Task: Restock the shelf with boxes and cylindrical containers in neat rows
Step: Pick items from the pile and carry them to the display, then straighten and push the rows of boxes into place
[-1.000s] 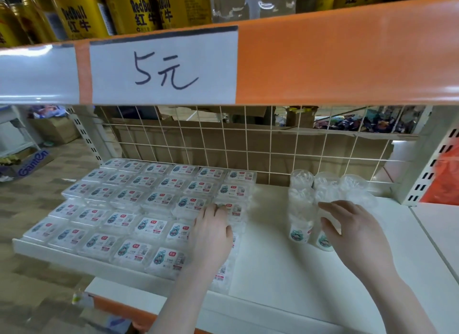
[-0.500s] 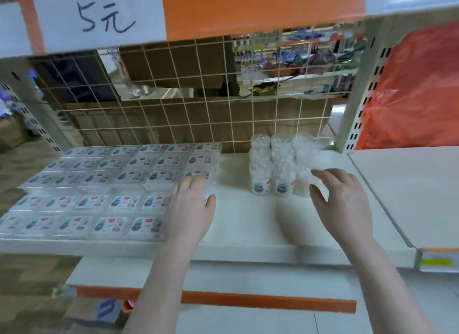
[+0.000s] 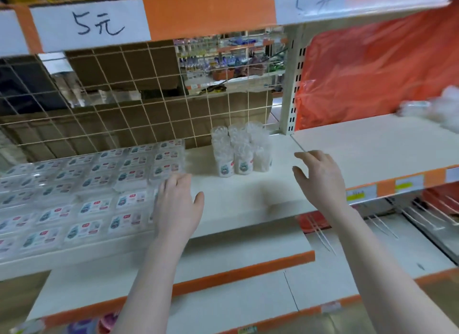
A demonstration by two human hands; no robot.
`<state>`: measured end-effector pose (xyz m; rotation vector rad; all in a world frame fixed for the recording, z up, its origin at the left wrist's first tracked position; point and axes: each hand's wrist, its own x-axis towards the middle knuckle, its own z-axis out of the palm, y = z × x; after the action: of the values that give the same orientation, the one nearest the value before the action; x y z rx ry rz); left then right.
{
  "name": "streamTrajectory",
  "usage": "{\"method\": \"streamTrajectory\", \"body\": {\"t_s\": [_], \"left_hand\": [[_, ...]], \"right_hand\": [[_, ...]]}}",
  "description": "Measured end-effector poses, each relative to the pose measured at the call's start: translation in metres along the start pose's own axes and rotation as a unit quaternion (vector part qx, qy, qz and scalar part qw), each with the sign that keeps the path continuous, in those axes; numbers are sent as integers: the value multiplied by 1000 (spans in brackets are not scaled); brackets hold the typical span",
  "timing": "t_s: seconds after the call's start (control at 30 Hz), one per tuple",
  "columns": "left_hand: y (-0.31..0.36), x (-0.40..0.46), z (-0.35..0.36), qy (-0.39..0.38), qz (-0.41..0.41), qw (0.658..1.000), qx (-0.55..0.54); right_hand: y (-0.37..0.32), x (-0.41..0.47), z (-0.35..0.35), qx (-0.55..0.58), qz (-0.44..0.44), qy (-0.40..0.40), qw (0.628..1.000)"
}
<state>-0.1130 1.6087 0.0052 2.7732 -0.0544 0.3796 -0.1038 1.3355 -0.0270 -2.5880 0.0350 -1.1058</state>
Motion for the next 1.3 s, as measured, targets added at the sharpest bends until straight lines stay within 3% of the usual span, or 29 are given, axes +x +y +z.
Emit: {"method": "streamTrajectory", "body": {"t_s": [0.4, 0.87, 1.3], "left_hand": [[126, -2, 28, -35, 107, 993, -30], [423, -24, 142, -79, 175, 978, -78], [589, 13, 223, -95, 232, 964, -88]], "right_hand": [[100, -31, -67, -59, 106, -23, 992], [359, -32, -195, -120, 151, -8, 981], [523, -5, -210, -133, 215, -18, 967]]}}
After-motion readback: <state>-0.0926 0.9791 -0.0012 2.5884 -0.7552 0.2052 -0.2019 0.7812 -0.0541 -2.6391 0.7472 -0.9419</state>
